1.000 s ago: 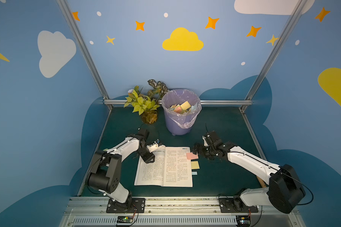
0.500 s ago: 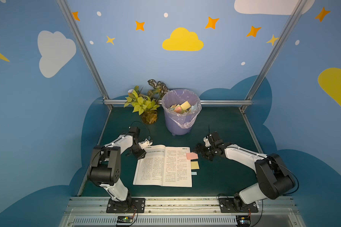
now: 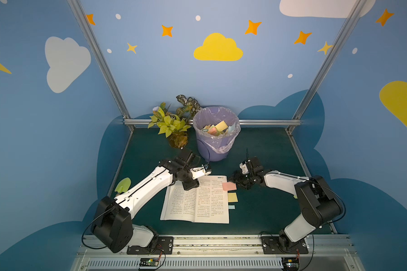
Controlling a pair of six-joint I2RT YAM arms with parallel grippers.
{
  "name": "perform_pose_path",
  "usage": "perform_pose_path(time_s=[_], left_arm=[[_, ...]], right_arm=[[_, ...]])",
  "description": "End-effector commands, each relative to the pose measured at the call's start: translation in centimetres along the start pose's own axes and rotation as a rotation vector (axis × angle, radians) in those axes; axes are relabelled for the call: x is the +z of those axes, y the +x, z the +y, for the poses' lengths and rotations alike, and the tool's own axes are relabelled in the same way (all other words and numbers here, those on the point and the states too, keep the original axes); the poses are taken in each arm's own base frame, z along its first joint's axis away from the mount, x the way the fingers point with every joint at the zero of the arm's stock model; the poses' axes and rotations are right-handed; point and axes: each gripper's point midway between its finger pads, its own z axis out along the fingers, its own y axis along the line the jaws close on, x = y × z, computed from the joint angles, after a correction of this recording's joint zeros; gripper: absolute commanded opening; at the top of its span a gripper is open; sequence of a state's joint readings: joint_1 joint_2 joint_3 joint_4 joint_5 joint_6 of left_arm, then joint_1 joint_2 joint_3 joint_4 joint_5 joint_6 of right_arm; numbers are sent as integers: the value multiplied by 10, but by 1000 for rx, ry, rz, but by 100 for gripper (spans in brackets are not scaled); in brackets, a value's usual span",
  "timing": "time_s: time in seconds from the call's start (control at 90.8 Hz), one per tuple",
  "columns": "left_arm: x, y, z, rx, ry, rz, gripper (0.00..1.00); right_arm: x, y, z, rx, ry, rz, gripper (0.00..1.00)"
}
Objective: Peel off the used sticky note
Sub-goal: Tear off the note from the book.
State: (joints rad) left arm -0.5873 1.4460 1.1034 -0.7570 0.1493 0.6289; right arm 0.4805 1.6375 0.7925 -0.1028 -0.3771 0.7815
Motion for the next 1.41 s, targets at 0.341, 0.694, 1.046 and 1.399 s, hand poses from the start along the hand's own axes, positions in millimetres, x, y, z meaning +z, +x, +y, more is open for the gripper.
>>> perform_pose_path(time_s=[0.341, 0.694, 1.046, 1.399], left_arm=[[95, -45, -4, 133, 3, 85, 45], [132, -27, 19, 148, -48, 280, 44], [136, -9, 14, 122, 6, 339, 41], [133, -8, 13, 70, 46, 342, 39]], right_arm=[[1, 8, -15, -22, 37, -7, 62], [0, 7, -11, -67, -10, -43, 46], [6, 7, 0, -79, -85, -27, 19], [-12, 6, 5, -130, -89, -96, 0]])
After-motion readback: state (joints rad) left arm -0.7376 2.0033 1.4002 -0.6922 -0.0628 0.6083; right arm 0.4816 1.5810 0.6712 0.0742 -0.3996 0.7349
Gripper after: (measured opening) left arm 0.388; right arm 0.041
